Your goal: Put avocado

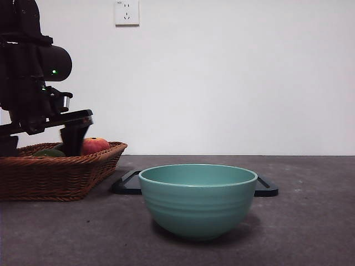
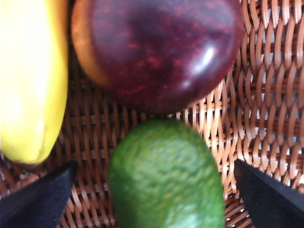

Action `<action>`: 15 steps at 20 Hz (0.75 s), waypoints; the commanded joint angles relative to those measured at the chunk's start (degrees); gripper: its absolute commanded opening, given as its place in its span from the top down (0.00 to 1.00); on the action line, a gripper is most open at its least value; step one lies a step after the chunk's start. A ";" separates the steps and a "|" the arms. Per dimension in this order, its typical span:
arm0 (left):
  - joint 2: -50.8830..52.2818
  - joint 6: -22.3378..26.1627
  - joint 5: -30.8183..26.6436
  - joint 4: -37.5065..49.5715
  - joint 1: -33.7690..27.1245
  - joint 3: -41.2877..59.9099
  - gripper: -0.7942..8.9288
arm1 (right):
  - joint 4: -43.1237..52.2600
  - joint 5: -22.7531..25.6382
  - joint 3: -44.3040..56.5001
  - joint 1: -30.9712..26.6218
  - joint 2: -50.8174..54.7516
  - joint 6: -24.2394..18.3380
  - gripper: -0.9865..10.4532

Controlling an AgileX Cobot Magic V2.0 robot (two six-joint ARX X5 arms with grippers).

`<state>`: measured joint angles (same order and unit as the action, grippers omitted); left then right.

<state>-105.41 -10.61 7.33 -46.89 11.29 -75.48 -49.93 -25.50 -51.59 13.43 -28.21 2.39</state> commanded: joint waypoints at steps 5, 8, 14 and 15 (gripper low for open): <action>-1.73 0.74 0.42 -3.39 0.33 -5.14 0.70 | 0.59 -0.17 -0.87 0.04 -0.11 0.55 0.38; -0.20 1.38 0.50 -7.41 0.98 -8.35 0.70 | 0.59 -0.15 -0.87 0.04 -0.11 0.59 0.38; 12.83 2.05 0.85 -11.50 6.16 -8.61 0.70 | 0.57 -0.17 -0.87 0.04 -0.11 0.61 0.38; 15.10 2.01 0.85 -11.76 7.67 -8.61 0.70 | 0.48 -0.17 -0.87 0.04 -0.11 0.61 0.38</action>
<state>-89.30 -9.50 7.77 -58.67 18.83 -82.96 -49.93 -25.50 -51.59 13.43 -28.21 2.76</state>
